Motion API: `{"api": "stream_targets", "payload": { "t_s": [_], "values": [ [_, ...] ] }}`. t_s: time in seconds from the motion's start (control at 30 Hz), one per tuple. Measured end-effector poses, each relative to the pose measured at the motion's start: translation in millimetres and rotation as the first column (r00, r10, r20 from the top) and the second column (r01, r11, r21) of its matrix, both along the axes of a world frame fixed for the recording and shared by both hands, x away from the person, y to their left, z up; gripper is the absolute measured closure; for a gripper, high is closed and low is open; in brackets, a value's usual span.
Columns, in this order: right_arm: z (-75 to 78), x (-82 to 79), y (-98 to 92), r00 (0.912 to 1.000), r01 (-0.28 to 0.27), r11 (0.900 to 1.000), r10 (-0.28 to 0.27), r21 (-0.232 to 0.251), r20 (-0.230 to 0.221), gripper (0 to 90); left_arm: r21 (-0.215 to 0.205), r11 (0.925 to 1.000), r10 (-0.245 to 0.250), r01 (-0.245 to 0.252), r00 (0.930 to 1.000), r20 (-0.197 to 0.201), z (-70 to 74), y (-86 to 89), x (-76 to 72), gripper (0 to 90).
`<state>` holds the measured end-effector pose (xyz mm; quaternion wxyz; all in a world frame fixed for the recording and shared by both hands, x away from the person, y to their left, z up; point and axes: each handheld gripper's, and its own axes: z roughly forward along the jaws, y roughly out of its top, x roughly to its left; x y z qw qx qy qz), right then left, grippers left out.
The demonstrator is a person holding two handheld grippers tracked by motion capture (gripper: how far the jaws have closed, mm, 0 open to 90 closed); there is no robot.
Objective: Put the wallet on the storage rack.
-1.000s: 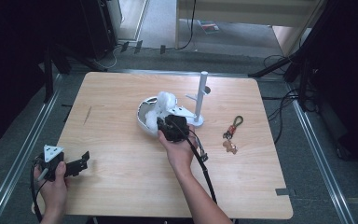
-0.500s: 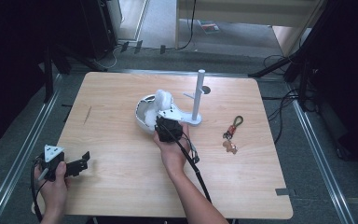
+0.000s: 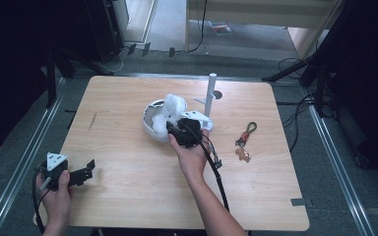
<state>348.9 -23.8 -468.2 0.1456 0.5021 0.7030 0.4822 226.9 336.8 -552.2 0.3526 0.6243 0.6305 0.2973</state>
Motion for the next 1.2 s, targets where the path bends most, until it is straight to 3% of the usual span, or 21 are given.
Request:
{"api": "stream_targets", "payload": {
  "t_s": [0.1, 0.23, 0.33, 0.53, 0.8, 0.97, 1.13, 1.2],
  "values": [
    [0.0, -0.5, 1.0, 0.9998, -0.011, 1.0, 0.011, 0.018, -0.017, 77.3, 0.001, 1.0, 0.0, 0.0, 1.0, 0.002, -0.1, -0.1, -0.1, 0.3],
    [2.3, -0.4, -2.1, 0.9994, 0.031, 0.996, -0.03, 0.078, -0.019, 80.3, -0.001, 1.0, -0.001, 0.001, 1.0, 0.003, -0.1, -0.1, -0.2, 0.3],
    [7.4, -7.7, -0.9, 0.9953, 0.082, 0.993, -0.086, 0.087, 0.043, 80.7, -0.007, 1.0, 0.0, 0.0, 1.0, 0.003, -0.1, 0.3, -0.3, 0.2],
    [21.2, -21.3, -1.2, 0.9731, 0.163, 0.979, -0.18, 0.121, 0.145, 80.6, -0.007, 1.0, -0.002, 0.002, 1.0, 0.003, -0.1, 0.4, 0.1, 0.3],
    [7.7, -17.0, 12.0, 0.9479, 0.256, 0.962, -0.27, 0.098, 0.169, 80.4, -0.008, 1.0, 0.002, -0.001, 1.0, 0.008, -0.3, 0.0, -0.2, 0.3],
    [-0.3, -17.0, 23.5, 0.9456, 0.256, 0.965, -0.262, 0.06, 0.192, 78.7, -0.012, 0.9999, 0.001, -0.001, 1.0, 0.005, -0.2, 0.3, -0.2, 0.3],
    [-8.8, -17.4, 29.4, 0.9552, 0.224, 0.974, -0.228, 0.041, 0.189, 76.9, -0.008, 1.0, -0.002, 0.002, 1.0, 0.003, -0.1, 0.4, -0.3, 0.3],
    [-12.5, -17.0, 31.1, 0.963, 0.204, 0.978, -0.208, 0.039, 0.172, 75.7, -0.008, 1.0, -0.002, 0.002, 1.0, 0.004, -0.2, 0.3, -0.2, 0.3]
  ]
}}
